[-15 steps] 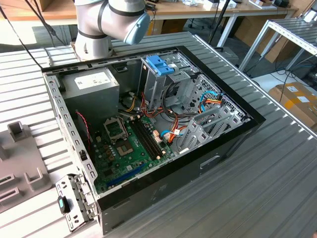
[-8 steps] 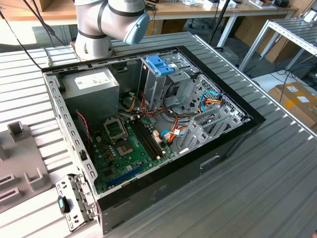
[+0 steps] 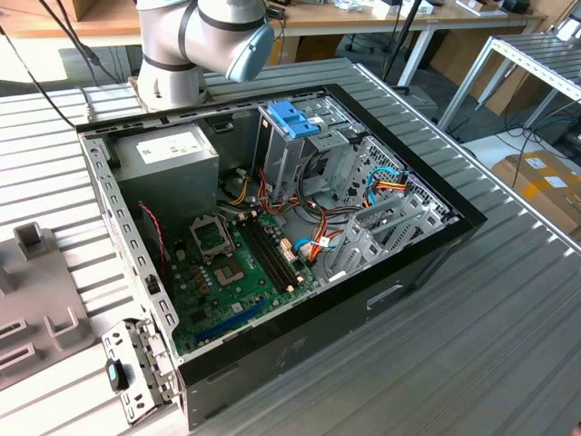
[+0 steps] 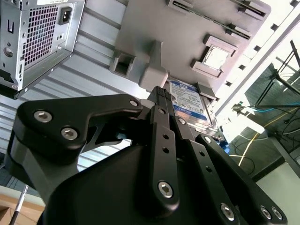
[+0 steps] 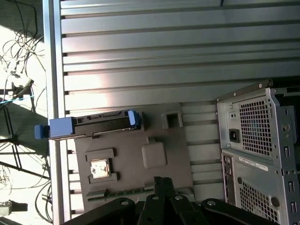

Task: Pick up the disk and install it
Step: 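Reach for the disk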

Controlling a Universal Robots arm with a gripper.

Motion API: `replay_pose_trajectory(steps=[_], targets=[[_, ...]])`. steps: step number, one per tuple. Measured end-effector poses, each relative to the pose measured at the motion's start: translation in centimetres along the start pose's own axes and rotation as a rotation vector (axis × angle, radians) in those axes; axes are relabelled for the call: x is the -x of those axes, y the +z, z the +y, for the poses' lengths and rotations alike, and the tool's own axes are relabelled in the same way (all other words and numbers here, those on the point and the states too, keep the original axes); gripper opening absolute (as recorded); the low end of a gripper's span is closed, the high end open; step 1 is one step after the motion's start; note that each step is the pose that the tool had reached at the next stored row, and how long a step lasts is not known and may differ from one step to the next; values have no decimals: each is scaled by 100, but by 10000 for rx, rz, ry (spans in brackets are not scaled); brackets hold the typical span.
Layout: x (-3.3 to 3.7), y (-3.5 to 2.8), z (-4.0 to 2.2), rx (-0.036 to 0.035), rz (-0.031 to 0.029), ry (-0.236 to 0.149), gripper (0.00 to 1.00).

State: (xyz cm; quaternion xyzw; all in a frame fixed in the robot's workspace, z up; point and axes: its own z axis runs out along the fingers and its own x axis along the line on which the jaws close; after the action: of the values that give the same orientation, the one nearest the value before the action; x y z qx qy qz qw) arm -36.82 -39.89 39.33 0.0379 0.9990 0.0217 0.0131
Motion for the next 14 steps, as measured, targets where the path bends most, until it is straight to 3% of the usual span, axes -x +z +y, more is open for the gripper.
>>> replay_pose_trajectory(steps=[14], targets=[[-111,-3,-8,0,0,0,11]])
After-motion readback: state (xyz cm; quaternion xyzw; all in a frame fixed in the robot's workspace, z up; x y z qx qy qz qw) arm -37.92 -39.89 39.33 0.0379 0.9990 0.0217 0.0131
